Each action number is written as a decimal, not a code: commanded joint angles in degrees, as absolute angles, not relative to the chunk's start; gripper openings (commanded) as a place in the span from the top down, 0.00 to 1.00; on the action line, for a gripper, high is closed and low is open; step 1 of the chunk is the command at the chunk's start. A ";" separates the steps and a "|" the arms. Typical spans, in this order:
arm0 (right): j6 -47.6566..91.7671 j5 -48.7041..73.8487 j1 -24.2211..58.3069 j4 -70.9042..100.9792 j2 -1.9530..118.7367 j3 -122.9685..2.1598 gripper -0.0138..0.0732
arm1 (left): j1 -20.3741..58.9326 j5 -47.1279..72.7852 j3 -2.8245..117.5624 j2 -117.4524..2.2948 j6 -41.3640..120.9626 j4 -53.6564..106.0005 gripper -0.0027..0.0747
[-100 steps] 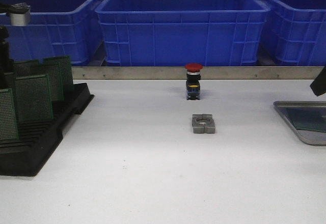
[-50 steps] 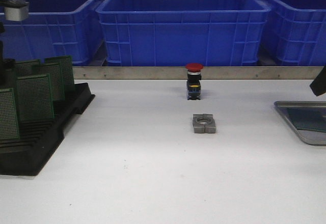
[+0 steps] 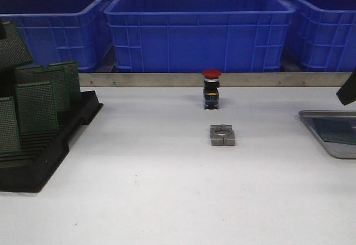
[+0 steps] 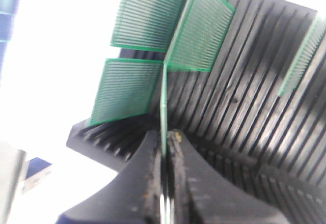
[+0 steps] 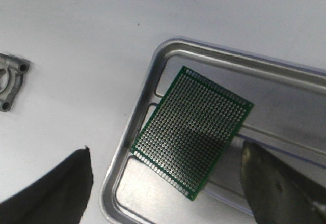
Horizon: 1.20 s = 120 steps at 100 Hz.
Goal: Place circuit board on tray
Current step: 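Grasp a second green board in the rack with the left gripper, then lift the second board and pass it to the right gripper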
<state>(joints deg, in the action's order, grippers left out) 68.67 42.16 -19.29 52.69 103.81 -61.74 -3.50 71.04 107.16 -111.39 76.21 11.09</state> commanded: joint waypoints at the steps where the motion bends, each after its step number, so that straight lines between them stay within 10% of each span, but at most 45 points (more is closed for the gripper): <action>1: 69.06 44.13 -19.65 54.31 100.92 -63.29 0.14 | -2.83 73.15 108.89 -106.04 75.51 12.67 0.99; 120: 103.24 51.67 7.35 63.82 91.57 -67.63 0.22 | 28.98 73.15 108.89 -104.78 77.13 38.30 0.99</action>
